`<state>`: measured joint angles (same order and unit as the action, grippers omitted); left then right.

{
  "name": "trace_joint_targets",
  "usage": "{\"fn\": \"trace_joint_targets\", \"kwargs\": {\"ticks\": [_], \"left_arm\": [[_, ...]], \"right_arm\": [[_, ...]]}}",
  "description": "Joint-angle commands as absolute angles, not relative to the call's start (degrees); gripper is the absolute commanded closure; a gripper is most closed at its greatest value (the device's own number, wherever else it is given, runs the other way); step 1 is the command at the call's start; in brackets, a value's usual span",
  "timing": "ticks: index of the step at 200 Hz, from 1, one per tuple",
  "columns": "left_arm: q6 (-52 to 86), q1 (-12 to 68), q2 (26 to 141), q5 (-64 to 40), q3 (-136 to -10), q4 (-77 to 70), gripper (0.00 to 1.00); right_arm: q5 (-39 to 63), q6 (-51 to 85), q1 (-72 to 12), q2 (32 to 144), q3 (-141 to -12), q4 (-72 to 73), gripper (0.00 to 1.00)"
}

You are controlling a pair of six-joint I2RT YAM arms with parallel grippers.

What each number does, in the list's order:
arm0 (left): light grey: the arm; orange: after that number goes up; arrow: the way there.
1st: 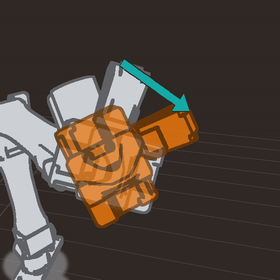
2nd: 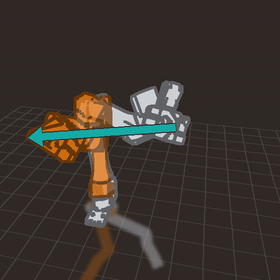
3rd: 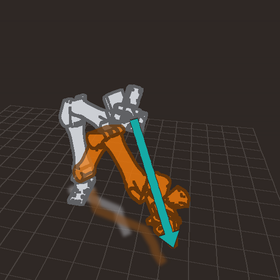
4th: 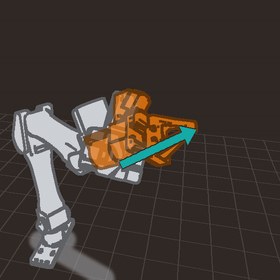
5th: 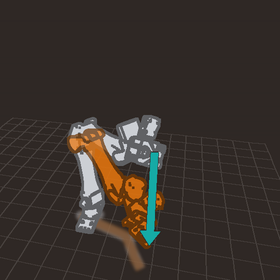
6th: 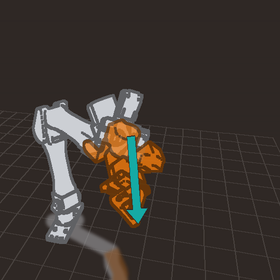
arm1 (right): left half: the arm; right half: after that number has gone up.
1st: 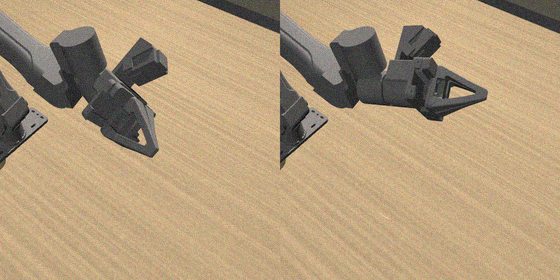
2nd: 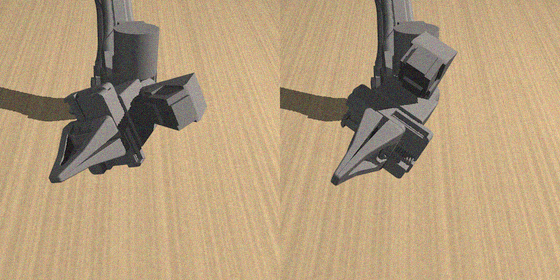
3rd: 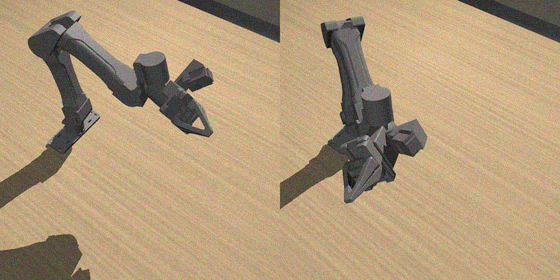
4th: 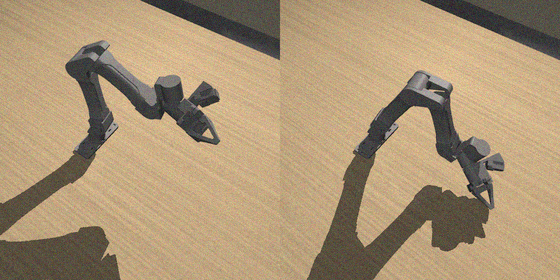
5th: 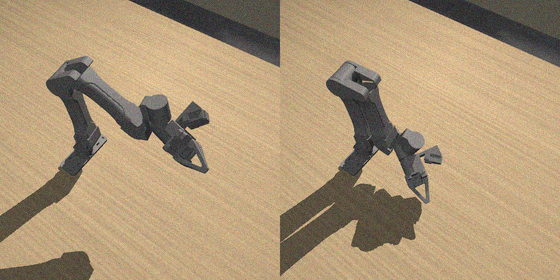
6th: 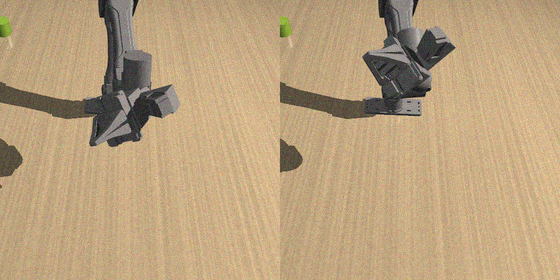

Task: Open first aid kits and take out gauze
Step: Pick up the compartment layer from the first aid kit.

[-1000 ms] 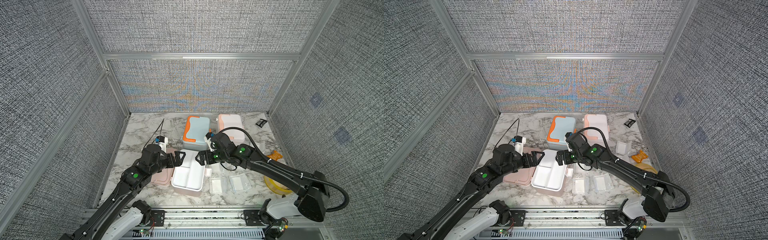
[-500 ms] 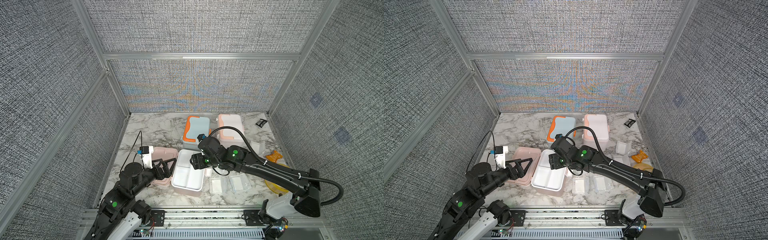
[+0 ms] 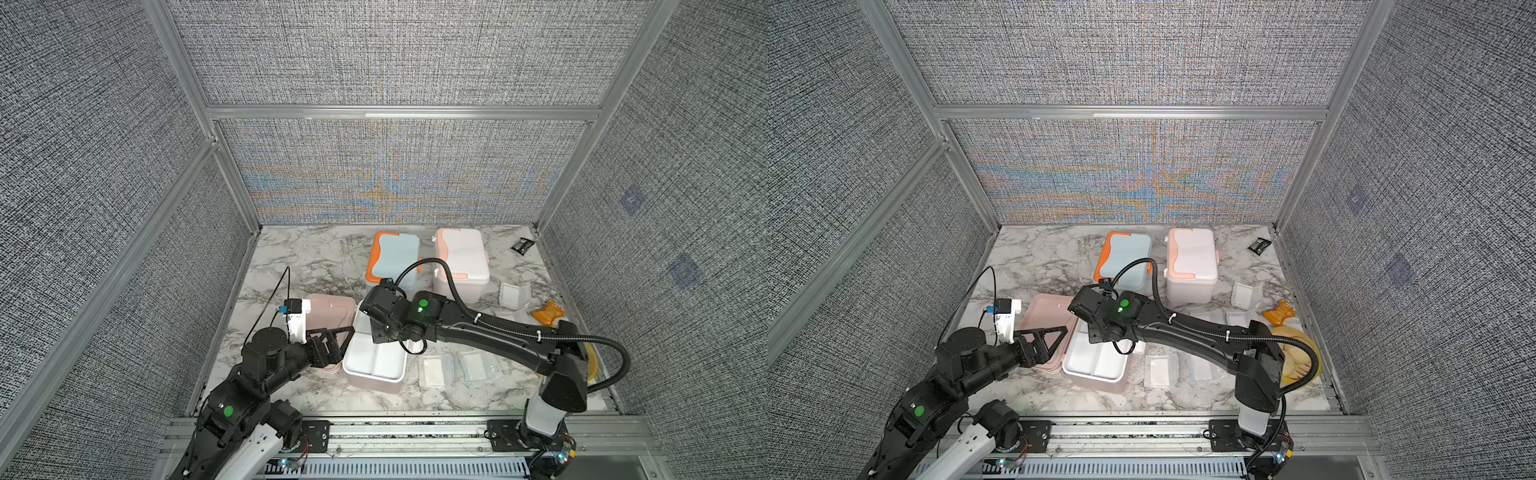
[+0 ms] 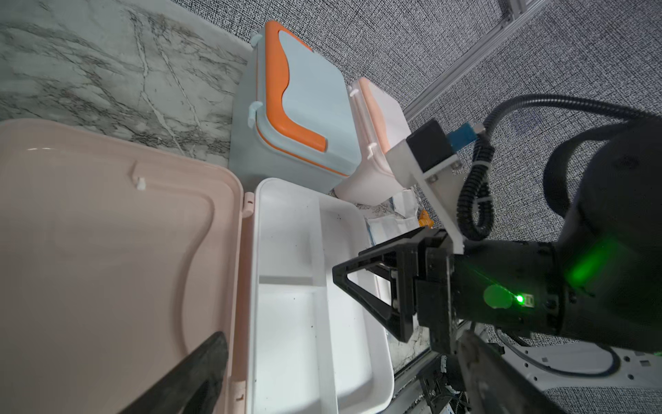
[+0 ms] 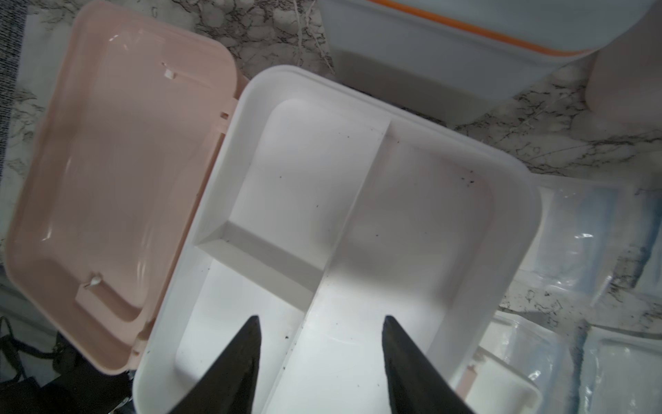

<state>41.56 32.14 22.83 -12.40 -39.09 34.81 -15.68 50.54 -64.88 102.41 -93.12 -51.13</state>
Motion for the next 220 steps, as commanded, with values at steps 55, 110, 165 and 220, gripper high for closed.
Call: {"fn": "trace_joint_targets", "kwargs": {"ticks": [55, 110, 165, 220], "left_arm": [[39.99, 32.07, 23.95, -13.83, -38.98, 34.18, 0.0], [39.64, 32.06, 24.52, -12.42, -39.12, 33.94, 0.0], [40.07, 32.08, 23.64, -10.48, -38.57, 34.27, 0.0], [40.08, 32.03, 23.01, -9.27, -38.85, 35.22, 0.01]], "right_arm": [[-20.21, 54.33, -64.32, 111.51, -101.13, -58.97, 0.54], [-19.53, 54.49, -64.34, 115.24, -103.45, -60.56, 0.74], [-19.11, 54.49, -64.33, 116.73, -103.27, -60.03, 0.87], [-18.68, 54.49, -64.31, 116.89, -103.18, -58.93, 0.96]]}}
